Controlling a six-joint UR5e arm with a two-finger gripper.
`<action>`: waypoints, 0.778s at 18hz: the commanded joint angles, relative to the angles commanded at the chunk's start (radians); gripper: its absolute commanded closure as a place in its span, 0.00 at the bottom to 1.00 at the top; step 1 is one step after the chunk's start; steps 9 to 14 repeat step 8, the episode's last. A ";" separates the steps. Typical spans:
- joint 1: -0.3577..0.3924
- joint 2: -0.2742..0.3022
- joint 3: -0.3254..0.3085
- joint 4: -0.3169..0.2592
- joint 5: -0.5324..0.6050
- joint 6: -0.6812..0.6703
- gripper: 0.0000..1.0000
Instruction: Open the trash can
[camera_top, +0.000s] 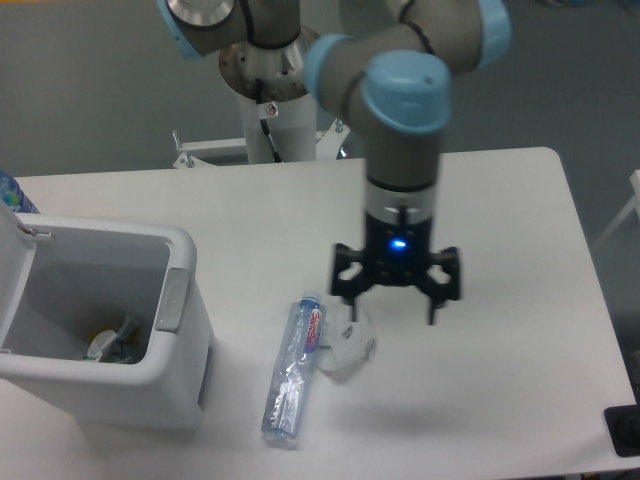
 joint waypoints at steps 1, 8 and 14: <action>0.003 -0.020 0.003 0.002 0.003 0.068 0.00; 0.014 -0.045 -0.005 0.002 0.152 0.205 0.00; 0.014 -0.045 -0.005 0.002 0.152 0.205 0.00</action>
